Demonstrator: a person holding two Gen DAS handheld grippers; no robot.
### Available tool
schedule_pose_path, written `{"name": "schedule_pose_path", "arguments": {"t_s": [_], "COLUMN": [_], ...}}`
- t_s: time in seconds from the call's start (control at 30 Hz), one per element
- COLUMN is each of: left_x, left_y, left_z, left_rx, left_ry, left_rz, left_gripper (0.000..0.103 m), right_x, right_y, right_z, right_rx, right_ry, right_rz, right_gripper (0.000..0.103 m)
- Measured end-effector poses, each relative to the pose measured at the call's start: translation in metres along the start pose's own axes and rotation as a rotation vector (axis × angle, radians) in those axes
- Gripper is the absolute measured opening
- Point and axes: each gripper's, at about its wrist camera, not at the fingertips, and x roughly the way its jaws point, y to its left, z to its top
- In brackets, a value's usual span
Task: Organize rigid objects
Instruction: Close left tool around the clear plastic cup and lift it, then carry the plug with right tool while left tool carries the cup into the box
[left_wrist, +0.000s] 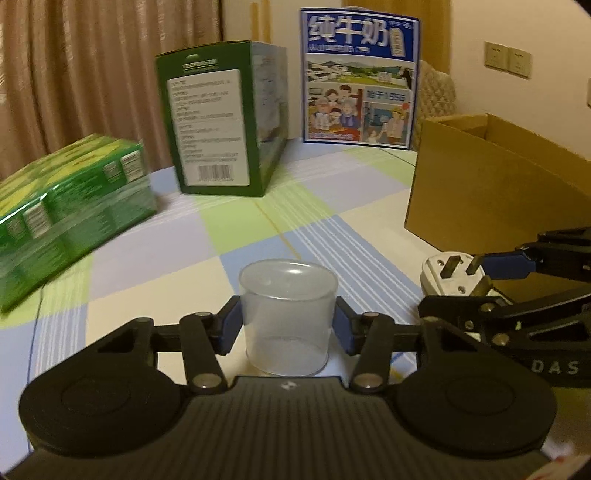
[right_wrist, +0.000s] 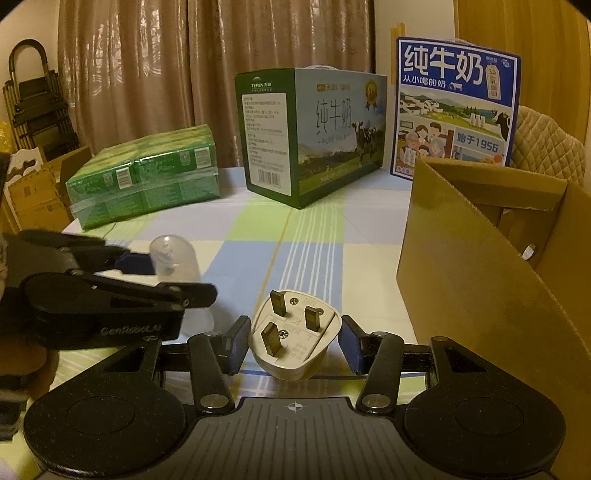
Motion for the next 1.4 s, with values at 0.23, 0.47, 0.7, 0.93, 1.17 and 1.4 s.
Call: {"name": "schedule_pose_path", "arguments": {"t_s": [0.23, 0.47, 0.7, 0.93, 1.17, 1.4], "left_x": [-0.054, -0.126, -0.191, -0.23, -0.24, -0.226], "left_y": [-0.011, -0.035, -0.071, -0.115, -0.162, -0.205], "left_z": [-0.004, 0.01, 0.031, 0.043, 0.055, 0.07], "left_rx": [-0.18, -0.239, -0.25, -0.237, -0.206, -0.153], "left_ry": [0.038, 0.028, -0.008, -0.028, -0.037, -0.024], "left_rz": [0.081, 0.153, 0.172, 0.153, 0.11, 0.061], "left_gripper": [0.046, 0.046, 0.046, 0.046, 0.046, 0.046], "right_x": [-0.036, -0.1, -0.172, -0.229, -0.265, -0.283], "right_y": [0.009, 0.017, 0.009, -0.024, -0.075, -0.124], "right_z": [0.005, 0.011, 0.02, 0.027, 0.03, 0.027], "right_rx": [-0.018, -0.019, 0.029, 0.046, 0.071, 0.109], "right_ry": [-0.004, -0.03, -0.045, -0.065, -0.083, -0.087], "right_rz": [0.027, 0.058, 0.082, 0.044, -0.031, -0.095], "right_gripper": [0.048, 0.048, 0.048, 0.048, 0.048, 0.048]}}
